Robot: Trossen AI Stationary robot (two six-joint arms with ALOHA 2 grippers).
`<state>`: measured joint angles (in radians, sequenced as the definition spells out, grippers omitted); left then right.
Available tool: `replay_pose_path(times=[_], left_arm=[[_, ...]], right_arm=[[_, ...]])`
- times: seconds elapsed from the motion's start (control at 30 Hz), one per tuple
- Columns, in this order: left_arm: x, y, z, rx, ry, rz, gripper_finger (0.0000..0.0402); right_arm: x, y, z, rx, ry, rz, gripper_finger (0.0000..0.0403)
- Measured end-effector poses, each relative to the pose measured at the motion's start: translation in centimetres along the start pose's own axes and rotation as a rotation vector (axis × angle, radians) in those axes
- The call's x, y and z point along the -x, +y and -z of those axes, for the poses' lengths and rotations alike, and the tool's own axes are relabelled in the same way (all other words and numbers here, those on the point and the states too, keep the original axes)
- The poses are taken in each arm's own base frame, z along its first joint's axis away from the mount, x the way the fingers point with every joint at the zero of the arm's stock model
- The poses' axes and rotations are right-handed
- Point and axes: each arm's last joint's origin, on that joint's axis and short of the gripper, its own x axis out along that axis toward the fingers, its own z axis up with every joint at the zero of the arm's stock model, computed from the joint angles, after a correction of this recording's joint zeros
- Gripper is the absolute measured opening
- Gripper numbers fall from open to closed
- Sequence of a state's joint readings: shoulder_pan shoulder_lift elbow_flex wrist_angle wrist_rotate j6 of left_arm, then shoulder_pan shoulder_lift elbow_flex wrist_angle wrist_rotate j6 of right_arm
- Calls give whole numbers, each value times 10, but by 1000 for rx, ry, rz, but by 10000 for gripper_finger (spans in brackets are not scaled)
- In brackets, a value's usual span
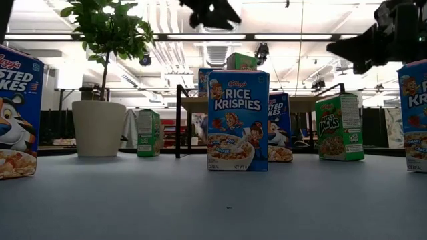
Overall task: Stack cereal on shelf
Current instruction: Put the bottom left green cereal box on the shelf
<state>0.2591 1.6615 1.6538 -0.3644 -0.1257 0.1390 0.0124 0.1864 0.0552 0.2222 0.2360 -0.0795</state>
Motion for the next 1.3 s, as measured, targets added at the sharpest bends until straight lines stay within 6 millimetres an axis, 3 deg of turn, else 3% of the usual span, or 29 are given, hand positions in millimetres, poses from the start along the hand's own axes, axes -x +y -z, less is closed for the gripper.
replay_pose_path(times=[0.2, 0.43, 0.63, 0.9, 1.07, 1.3], left_arm=[[28, -37, 11, -44, -31, 14, 223], [64, -65, 45, -18, -130, 45, 223], [91, -67, 75, 54, -219, 72, 223], [105, -63, 110, 112, -346, 69, 223], [111, -61, 117, 129, -396, 67, 223], [110, -61, 119, 124, -388, 66, 223]], right_arm=[[-7, 1, -11, 27, 37, -3, 9], [-30, 5, -30, 84, 122, -11, 9], [-55, 7, -67, 164, 179, -13, 9], [-100, -10, -121, 290, 350, 44, 9], [-128, -28, -149, 327, 437, -1, 9], [-165, -59, -168, 322, 553, -158, 9]])
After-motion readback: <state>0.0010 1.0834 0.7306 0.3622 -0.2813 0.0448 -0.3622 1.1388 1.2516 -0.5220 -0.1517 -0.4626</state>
